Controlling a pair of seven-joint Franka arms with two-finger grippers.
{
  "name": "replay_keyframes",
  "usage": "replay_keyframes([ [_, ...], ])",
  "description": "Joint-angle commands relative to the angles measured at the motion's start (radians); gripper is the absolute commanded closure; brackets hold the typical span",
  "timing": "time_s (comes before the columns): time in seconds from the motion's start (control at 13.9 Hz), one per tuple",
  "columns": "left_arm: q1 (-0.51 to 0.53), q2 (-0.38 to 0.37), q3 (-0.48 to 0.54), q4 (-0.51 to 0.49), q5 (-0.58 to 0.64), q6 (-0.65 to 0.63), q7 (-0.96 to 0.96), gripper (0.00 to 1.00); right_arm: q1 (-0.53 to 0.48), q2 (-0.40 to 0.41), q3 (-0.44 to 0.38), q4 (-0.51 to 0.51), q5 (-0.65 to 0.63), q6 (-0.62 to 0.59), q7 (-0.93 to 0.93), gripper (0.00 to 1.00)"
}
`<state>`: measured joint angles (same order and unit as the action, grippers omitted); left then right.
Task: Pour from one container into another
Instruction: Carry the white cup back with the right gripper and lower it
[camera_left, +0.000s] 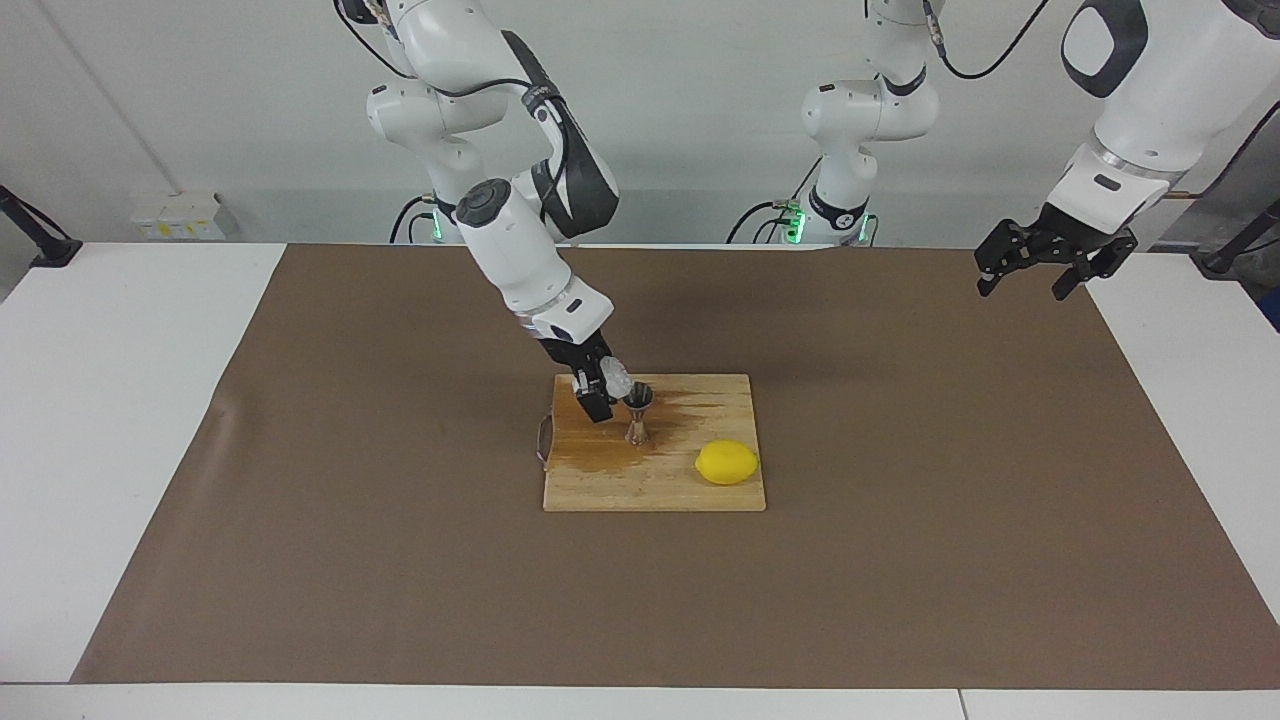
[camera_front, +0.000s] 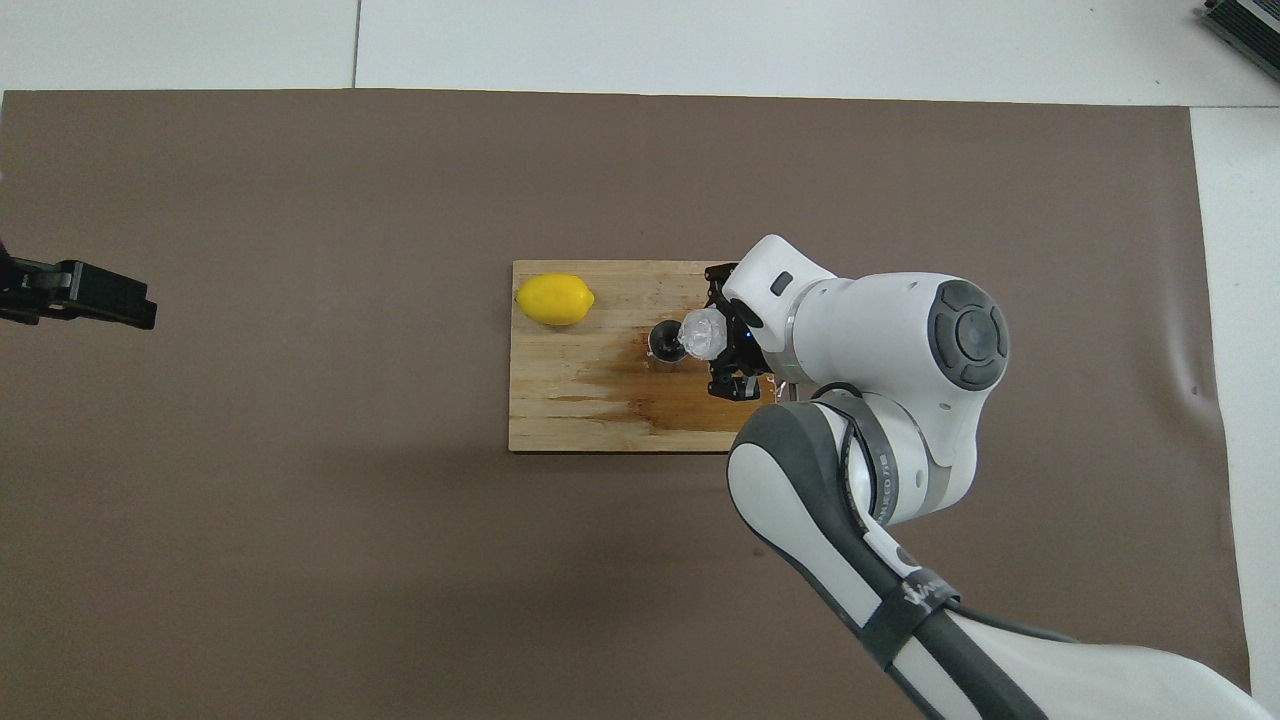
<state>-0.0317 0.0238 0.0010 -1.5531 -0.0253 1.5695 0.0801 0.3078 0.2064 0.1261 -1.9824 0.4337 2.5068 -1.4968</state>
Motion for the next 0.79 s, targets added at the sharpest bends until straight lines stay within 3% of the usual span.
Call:
replay_keyframes([
  [0.0,0.006,-0.032,-0.003,-0.036,0.013,0.007,0.004,0.0,-0.036,-0.007,0.009,0.013,0.062,-0.002,0.006,1.0],
  [0.29,0.006,-0.032,-0.003,-0.036,0.015,0.007,0.004,0.0,-0.094,-0.01,0.009,0.013,0.259,-0.02,-0.101,1.0],
  [0.72,0.006,-0.032,-0.003,-0.036,0.013,0.007,0.003,0.0,-0.222,-0.035,0.007,0.0,0.522,-0.173,-0.304,1.0],
])
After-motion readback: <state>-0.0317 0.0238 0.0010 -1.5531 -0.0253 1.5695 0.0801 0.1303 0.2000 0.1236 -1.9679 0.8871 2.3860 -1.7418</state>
